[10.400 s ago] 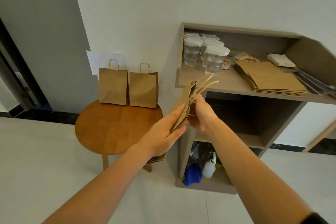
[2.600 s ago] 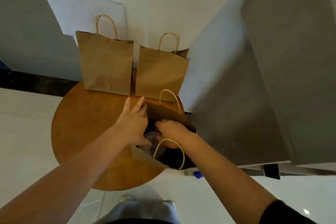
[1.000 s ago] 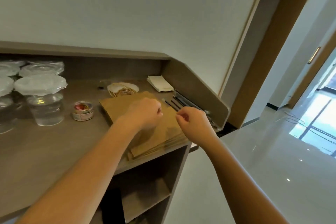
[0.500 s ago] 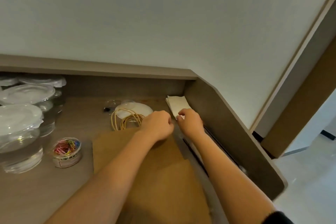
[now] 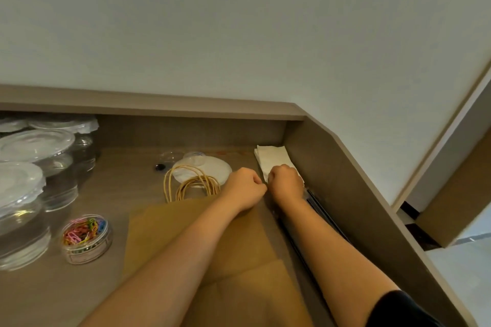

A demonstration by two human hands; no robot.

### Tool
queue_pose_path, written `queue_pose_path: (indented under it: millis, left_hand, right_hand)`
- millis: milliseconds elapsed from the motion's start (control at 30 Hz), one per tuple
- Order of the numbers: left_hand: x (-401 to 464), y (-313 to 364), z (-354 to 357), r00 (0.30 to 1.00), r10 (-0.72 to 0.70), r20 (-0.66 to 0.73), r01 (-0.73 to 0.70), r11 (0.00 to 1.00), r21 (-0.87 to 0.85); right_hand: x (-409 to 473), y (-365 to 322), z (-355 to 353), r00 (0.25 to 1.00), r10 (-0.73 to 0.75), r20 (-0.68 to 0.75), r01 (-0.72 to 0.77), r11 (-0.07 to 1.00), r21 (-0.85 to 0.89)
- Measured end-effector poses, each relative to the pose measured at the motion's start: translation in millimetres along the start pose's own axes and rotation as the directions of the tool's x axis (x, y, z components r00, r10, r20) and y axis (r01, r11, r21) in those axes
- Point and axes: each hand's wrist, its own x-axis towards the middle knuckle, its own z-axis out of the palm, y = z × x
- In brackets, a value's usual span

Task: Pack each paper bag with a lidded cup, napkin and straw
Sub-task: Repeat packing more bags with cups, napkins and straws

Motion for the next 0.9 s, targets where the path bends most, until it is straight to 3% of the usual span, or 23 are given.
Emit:
queue_pose_path:
  millis: [100,167,233,300,367,433,633,700,800,833,900]
  left_hand:
    - [2,-1,2,0.999,-0.036,0.0,0.036,0.998,-0.059]
    - [5,-2,4,0.994,-0.105,0.018,0.107,0.971,-0.212]
    - [5,1,4,0.974,-0.197,0.113,0.227,0.85,-0.476]
    - [3,5,0,0.936,-0.245,0.253,0.352,0.662,-0.661]
    - [2,7,-2,0.906,-0.216,0.363,0.422,0.522,-0.741]
    - [2,8,-3,0.89,-0.183,0.419,0.454,0.461,-0.763]
    - [-1,13,1,0.88,-0.139,0.455,0.462,0.473,-0.75]
    - [-2,14,1,0.869,-0.119,0.48,0.469,0.506,-0.724]
    - [-1,14,1,0.898,-0.162,0.408,0.421,0.581,-0.696]
    - [-2,12,2,0.903,-0.179,0.39,0.416,0.591,-0.691]
    - [-3,11,2,0.905,-0.187,0.381,0.412,0.606,-0.68]
  right_hand:
    - [2,2,-1,0.992,0.064,-0.107,-0.04,0.977,0.21]
    - [-1,3,-6,0.984,0.108,-0.143,-0.036,0.902,0.43]
    - [-8,1,-16,0.983,0.105,-0.151,0.009,0.791,0.612]
    - [-19,-1,-30,0.981,0.099,-0.166,0.051,0.694,0.718]
    - [-30,-2,-41,0.984,0.074,-0.162,0.077,0.641,0.764]
    - [-39,-2,-48,0.991,0.017,-0.134,0.095,0.623,0.776]
    - [-56,-1,-47,0.997,-0.063,-0.052,0.079,0.587,0.806]
    - [-58,1,-46,0.995,-0.091,-0.047,0.094,0.614,0.784]
    - [-61,6,-46,0.987,-0.158,-0.032,0.123,0.61,0.783]
    - [-62,8,-47,0.991,-0.128,-0.036,0.103,0.57,0.815]
    - [-61,15,-47,0.997,0.078,-0.021,-0.017,0.452,0.892]
